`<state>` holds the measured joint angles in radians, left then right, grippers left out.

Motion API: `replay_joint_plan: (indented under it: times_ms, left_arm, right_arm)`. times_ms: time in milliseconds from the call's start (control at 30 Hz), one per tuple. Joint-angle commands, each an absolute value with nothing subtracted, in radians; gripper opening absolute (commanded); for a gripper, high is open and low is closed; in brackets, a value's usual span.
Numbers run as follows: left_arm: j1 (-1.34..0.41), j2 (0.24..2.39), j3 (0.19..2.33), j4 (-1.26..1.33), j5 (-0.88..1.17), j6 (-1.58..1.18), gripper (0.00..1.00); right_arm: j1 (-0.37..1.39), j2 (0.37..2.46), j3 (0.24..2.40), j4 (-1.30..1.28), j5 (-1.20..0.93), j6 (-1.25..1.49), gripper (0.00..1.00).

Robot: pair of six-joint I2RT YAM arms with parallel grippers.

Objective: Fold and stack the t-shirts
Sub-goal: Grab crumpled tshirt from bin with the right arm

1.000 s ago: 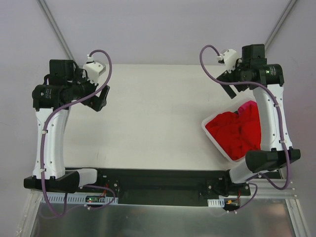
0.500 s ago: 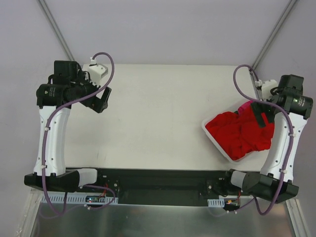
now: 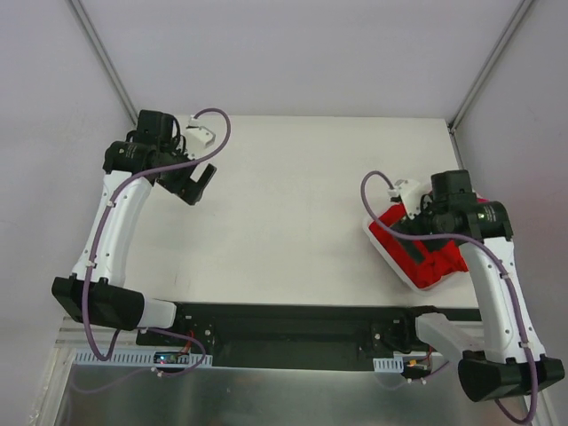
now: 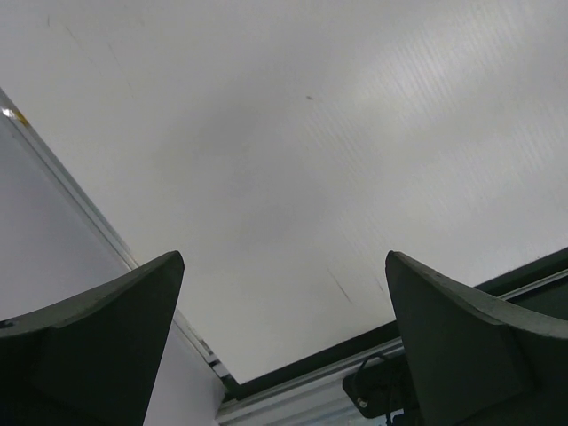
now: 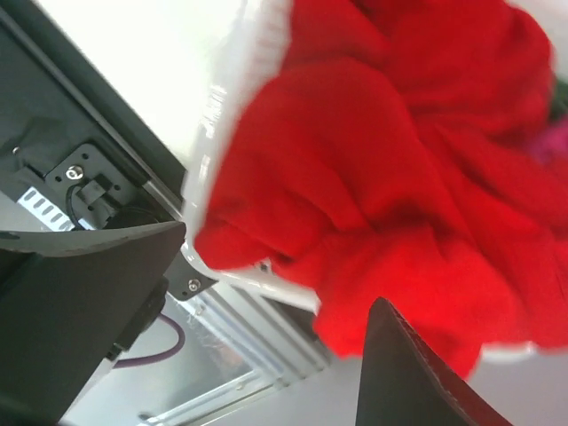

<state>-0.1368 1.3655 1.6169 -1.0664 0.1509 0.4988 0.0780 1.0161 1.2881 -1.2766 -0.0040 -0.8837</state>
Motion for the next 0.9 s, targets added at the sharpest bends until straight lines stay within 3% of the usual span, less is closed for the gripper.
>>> replay_joint_plan:
  times_ms: [0, 333, 867]
  left_arm:
    - [-0.126, 1.281, 1.511, -1.035, 0.066, 0.496, 0.99]
    - [-0.040, 1.163, 1.333, -1.028, 0.072, 0.491, 0.99]
    - [-0.040, 1.074, 1.322, -1.078, 0.005, 0.522, 0.99]
  right_arm:
    - [0.201, 0.986, 1.207, -1.247, -0.028, -0.839, 0.96]
    - [0.316, 1.100, 1.135, -1.198, -0.162, -0.969, 0.85]
    - [0.405, 1.319, 1.108, -1.115, -0.152, -1.022, 0.82]
